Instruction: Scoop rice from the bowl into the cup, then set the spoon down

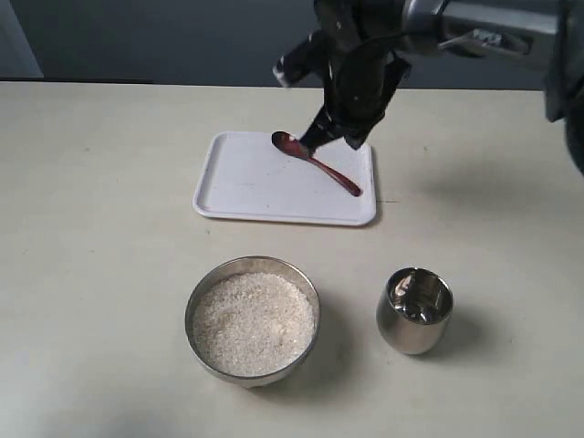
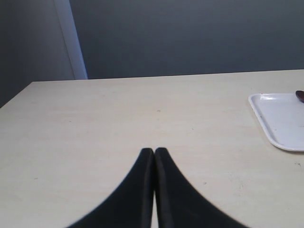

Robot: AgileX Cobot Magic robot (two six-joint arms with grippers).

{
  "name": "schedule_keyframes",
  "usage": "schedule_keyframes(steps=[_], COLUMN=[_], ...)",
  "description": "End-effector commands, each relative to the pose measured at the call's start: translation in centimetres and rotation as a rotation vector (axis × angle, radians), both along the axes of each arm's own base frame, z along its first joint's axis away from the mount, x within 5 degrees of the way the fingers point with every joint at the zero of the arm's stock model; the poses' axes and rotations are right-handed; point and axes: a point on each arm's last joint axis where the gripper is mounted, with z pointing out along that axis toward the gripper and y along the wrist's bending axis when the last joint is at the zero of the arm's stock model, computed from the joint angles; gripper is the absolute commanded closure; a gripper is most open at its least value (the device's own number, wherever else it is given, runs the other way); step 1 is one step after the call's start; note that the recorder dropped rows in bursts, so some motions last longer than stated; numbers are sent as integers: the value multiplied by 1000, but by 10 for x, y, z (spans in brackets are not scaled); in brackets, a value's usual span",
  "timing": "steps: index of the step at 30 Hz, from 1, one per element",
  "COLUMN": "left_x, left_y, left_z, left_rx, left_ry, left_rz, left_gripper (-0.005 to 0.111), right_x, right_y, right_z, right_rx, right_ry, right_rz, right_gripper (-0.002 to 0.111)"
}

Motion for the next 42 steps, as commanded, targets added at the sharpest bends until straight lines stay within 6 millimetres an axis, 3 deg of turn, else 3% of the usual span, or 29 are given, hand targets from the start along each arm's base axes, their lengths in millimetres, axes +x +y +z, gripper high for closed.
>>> schedule_keyframes(steps=[1, 4, 7, 9, 12, 13, 14, 18, 29, 38, 42], left_x=[0, 0, 0, 0, 0, 0, 0, 0, 0, 0, 0], left_y=[0, 0, 0, 0, 1, 1, 1, 1, 1, 1, 1], left_z=[2, 2, 2, 2, 2, 2, 2, 2, 2, 2, 2], left_rx=[0, 0, 0, 0, 2, 2, 2, 2, 2, 2, 2], left_ry=[-17, -17, -17, -17, -17, -17, -17, -17, -17, -17, -17], left_rz=[0, 0, 0, 0, 10, 10, 10, 10, 10, 10, 10], left_gripper=[106, 106, 106, 106, 106, 106, 106, 106, 106, 106, 106], right_x=[-17, -37, -70, -94, -164, -173, -194, -234, -262, -248, -251], right_y=[-6, -20, -42, -59, -110, -118, -134, -167, -196, -224, -236], right_z=[59, 90, 108, 113, 115, 115, 115, 127, 155, 156, 140], right_rx=[227, 302, 379, 440, 603, 630, 664, 696, 818, 801, 820], right_ry=[-79, -145, -179, -195, -287, -316, -355, -399, -520, -637, -678], right_rz=[-54, -43, -56, -65, -107, -99, -87, -86, -125, -331, -385], right_gripper=[108, 108, 108, 108, 108, 108, 108, 108, 108, 108, 108])
